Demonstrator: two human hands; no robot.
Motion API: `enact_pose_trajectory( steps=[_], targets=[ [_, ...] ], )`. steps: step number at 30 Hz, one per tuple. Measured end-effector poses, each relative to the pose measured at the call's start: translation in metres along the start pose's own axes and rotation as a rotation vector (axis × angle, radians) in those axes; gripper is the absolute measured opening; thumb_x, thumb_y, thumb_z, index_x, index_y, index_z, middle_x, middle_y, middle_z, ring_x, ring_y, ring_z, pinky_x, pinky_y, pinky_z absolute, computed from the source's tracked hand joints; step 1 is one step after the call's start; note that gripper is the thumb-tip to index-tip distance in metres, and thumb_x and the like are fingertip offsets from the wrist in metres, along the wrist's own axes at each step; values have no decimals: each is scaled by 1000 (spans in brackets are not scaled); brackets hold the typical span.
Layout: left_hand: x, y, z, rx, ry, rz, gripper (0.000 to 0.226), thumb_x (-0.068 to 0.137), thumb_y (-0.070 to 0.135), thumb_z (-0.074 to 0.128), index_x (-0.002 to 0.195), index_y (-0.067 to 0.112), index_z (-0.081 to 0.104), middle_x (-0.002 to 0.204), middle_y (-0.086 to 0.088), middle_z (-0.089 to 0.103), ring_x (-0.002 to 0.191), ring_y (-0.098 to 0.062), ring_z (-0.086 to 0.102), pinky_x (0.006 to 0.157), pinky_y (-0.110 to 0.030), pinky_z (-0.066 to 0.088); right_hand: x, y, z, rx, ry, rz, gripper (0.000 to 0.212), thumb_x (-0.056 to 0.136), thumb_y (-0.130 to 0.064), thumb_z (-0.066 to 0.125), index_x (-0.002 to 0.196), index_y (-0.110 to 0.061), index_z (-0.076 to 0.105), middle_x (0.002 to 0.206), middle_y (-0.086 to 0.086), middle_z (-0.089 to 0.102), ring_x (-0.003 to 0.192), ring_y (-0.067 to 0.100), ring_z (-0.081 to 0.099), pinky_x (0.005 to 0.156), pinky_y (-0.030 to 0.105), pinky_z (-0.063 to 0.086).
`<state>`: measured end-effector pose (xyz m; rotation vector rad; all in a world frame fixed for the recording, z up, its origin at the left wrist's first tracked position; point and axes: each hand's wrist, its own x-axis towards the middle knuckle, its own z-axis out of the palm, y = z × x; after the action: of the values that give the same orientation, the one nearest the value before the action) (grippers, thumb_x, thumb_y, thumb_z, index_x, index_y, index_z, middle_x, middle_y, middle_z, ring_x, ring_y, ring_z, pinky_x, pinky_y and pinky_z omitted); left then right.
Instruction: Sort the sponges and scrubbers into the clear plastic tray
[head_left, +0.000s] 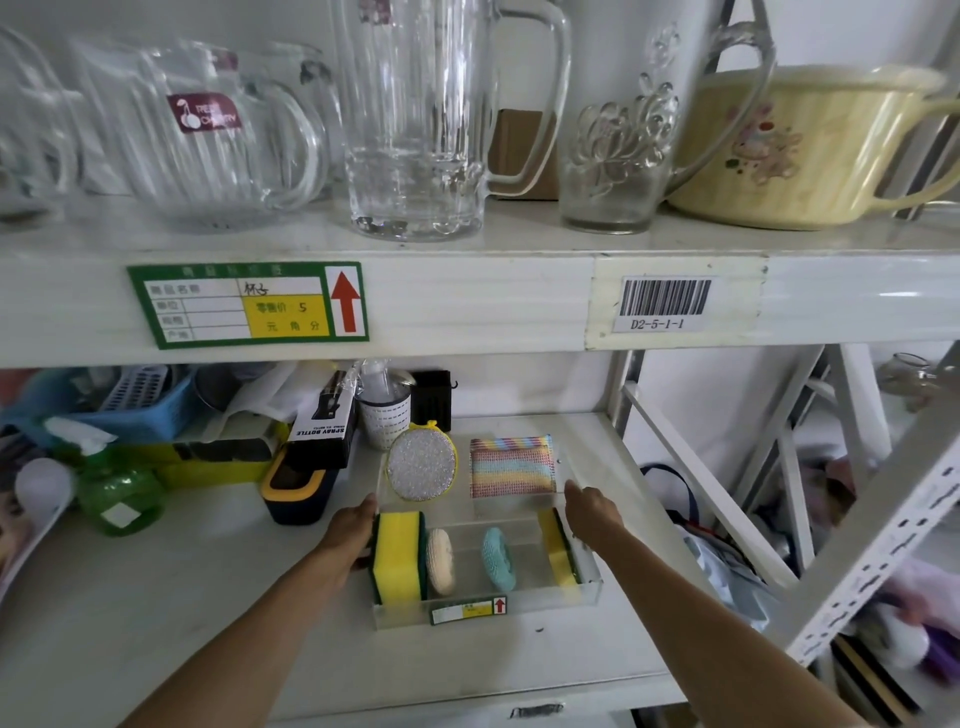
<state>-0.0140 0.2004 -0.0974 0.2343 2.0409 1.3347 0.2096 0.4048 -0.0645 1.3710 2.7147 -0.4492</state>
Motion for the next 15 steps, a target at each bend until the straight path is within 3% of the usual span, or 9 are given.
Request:
enact_pose_trajectory(
  steps=[4,7,9,11,15],
  targets=[
    [-3,14,-1,194,159,149,40,97,27,40,65,5,51,89,-34,57,90,-42,62,77,-37,46,-2,0,-4,-5,57,-13,28,99,-13,37,126,-9,43,117,16,55,102,29,60,83,32,49],
    [-12,29,2,351,257,315,32,96,18,42,88,-6,61,98,-29,62,95,-38,61,80,-40,45,-5,-4,-6,19,131,0,29,98,-15,39,126,-10,44,118,15,53,106,30,55,85,35,49],
    [-18,39,7,388,274,442,29,96,16,45,102,-4,65,105,-25,67,98,-35,64,82,-39,48,-7,-10,-7,116,207,50,30,99,-24,38,123,-11,48,117,14,54,106,29,54,88,40,48],
    [-25,47,16,393,264,541,27,95,16,49,107,-1,66,110,-20,69,102,-32,65,86,-38,48,-9,-17,-8,243,297,101,36,100,-35,32,118,-11,53,116,12,57,103,29,56,89,40,45],
    [-47,63,35,408,210,701,25,93,21,52,104,3,66,108,-16,69,103,-30,64,89,-39,51,-15,-33,-15,238,436,43,39,101,-36,31,119,-12,55,120,11,58,105,27,56,95,39,41]
  ],
)
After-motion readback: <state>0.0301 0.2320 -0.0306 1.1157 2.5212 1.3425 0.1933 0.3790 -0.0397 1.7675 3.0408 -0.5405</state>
